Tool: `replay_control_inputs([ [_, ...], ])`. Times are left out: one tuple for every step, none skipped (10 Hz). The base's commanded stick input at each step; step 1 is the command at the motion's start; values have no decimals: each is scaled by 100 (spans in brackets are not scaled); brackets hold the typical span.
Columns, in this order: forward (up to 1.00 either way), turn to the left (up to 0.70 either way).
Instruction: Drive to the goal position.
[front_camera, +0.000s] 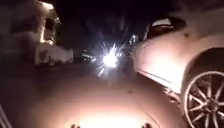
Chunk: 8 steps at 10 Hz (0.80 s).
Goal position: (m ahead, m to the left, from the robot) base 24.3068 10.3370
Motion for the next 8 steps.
replay_control_inputs([
  [60, -15],
  [60, -15],
  [60, -15],
  [60, -15],
  [60, -15],
  [60, -4],
  [60, 0],
  [60, 0],
])
